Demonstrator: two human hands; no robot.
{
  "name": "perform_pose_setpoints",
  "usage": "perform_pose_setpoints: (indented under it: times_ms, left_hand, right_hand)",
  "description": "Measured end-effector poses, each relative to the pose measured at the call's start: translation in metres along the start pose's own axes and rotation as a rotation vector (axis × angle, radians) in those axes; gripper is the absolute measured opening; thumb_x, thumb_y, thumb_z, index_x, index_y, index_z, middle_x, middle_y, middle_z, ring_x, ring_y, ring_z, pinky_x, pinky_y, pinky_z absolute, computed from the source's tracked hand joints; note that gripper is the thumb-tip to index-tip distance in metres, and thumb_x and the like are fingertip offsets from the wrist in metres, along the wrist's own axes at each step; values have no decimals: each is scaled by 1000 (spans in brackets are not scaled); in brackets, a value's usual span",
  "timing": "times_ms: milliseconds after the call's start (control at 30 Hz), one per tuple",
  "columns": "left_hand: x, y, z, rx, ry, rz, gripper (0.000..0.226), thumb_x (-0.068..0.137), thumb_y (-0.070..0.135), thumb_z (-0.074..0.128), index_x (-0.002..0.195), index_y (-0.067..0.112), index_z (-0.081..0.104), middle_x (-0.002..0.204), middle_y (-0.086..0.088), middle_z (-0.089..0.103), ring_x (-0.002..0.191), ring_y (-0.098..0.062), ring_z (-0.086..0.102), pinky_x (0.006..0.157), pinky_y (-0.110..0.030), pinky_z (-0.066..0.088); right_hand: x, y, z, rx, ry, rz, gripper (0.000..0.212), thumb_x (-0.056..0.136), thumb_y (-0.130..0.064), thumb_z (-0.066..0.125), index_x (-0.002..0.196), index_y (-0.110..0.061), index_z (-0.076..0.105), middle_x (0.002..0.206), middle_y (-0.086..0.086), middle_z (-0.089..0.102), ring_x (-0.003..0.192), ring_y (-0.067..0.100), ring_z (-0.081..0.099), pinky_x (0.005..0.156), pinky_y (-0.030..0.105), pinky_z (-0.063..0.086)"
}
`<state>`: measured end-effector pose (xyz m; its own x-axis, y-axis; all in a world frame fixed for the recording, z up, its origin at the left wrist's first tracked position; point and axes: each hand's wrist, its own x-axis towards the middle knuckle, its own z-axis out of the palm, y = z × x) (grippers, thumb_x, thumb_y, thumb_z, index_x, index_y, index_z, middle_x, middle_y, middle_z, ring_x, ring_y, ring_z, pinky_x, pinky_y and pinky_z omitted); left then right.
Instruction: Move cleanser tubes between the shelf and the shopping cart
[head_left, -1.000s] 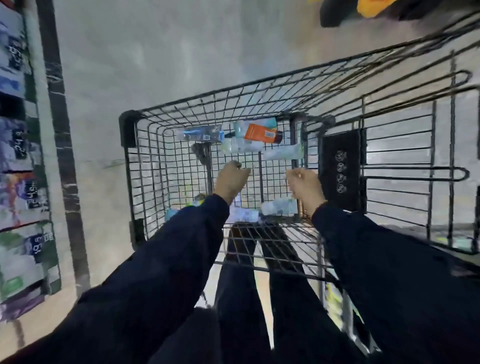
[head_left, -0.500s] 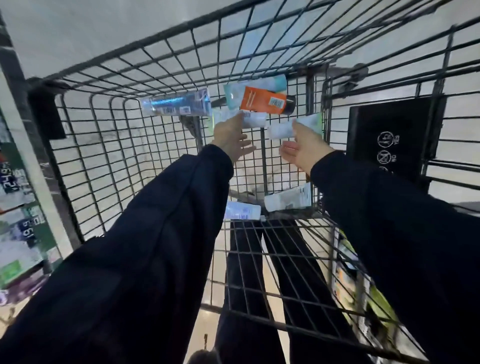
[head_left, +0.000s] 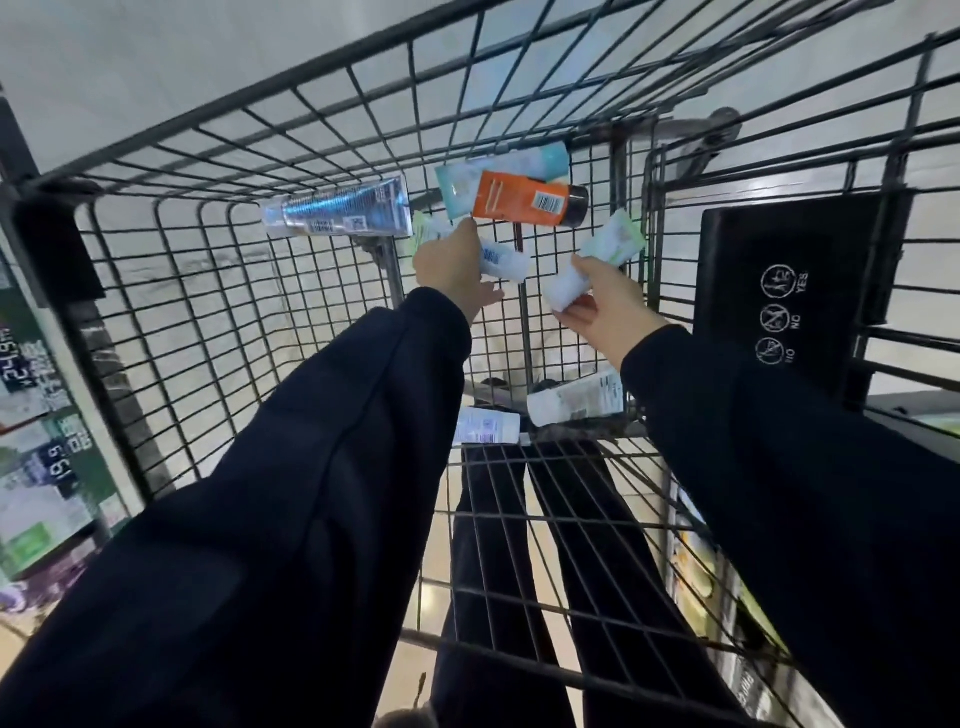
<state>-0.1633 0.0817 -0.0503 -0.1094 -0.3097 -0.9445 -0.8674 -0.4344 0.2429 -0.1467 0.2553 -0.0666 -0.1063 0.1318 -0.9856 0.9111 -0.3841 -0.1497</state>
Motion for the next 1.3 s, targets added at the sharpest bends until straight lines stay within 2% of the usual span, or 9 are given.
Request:
perform_pose_setpoints:
  times_ms: [67, 233, 467, 633, 767, 967, 1167, 1233, 1300]
  left_hand:
    - [-6, -7, 2, -21, 60, 48, 40, 91, 29, 65, 124, 10, 53, 109, -16, 68, 89, -31, 70, 54, -41, 61]
    - [-18, -23, 6, -155, 97, 78, 53, 88, 34, 66, 134, 19, 42, 121, -12, 63, 103, -30, 67, 62, -38, 58]
    - [-12, -53, -12, -173, 108, 90, 21, 98, 14, 50, 118, 16, 48, 115, -9, 58, 98, -23, 60, 90, -45, 59]
    - [-13, -39, 9, -98, 32, 165, 59, 87, 28, 73, 134, 17, 41, 128, -5, 59, 108, -23, 60, 87, -48, 59]
    - [-2, -33, 28, -38, 142, 180, 86, 73, 35, 87, 138, 15, 35, 127, -10, 59, 109, -29, 64, 90, -56, 59]
    - [4, -34, 36, 43, 173, 238, 71, 74, 19, 80, 130, 12, 38, 115, -11, 61, 101, -30, 66, 83, -53, 62]
    - [-47, -30, 9, 43, -54, 156, 7, 92, 10, 57, 96, 13, 53, 102, -12, 58, 91, -27, 60, 93, -52, 55]
    - [-75, -31, -9, 0, -162, 112, 14, 88, 4, 52, 99, 12, 53, 106, -15, 58, 94, -30, 59, 97, -55, 53]
    - [-108, -32, -28, -41, -272, 97, 40, 76, 3, 53, 115, 8, 53, 109, -18, 59, 93, -30, 59, 94, -54, 54]
  right_hand:
    - [-2, 5, -7, -2, -6, 0, 28, 92, -17, 76, 114, -14, 59, 120, 19, 68, 107, 36, 70, 87, 52, 62]
    - [-13, 22, -17, -86, -16, -3, 23, 93, -18, 76, 110, -14, 60, 117, 17, 68, 99, 33, 70, 89, 50, 61]
    - [-27, 39, -21, -181, -6, -60, 33, 89, -21, 81, 113, -11, 61, 113, 15, 70, 104, 36, 71, 87, 55, 62]
    - [-27, 43, -22, -197, -9, -95, 42, 86, -20, 83, 120, -10, 59, 113, 15, 70, 104, 37, 72, 81, 55, 63]
    - [-25, 44, -28, -185, -22, -111, 45, 86, -22, 83, 122, -10, 59, 112, 14, 70, 103, 35, 71, 84, 56, 63]
    - [-24, 45, -43, -168, -18, -96, 43, 87, -21, 82, 122, -9, 60, 113, 15, 71, 105, 36, 71, 85, 58, 62]
    - [-54, 41, -54, -139, -67, -113, 45, 87, -14, 81, 125, -9, 58, 119, 14, 70, 109, 36, 70, 90, 56, 61]
    - [-75, 35, -59, -139, -89, -147, 44, 86, -12, 82, 124, -13, 61, 121, 11, 71, 109, 33, 70, 88, 52, 62]
    - [-103, 27, -62, -141, -120, -182, 42, 85, -11, 83, 122, -16, 64, 120, 9, 72, 110, 34, 71, 88, 52, 62]
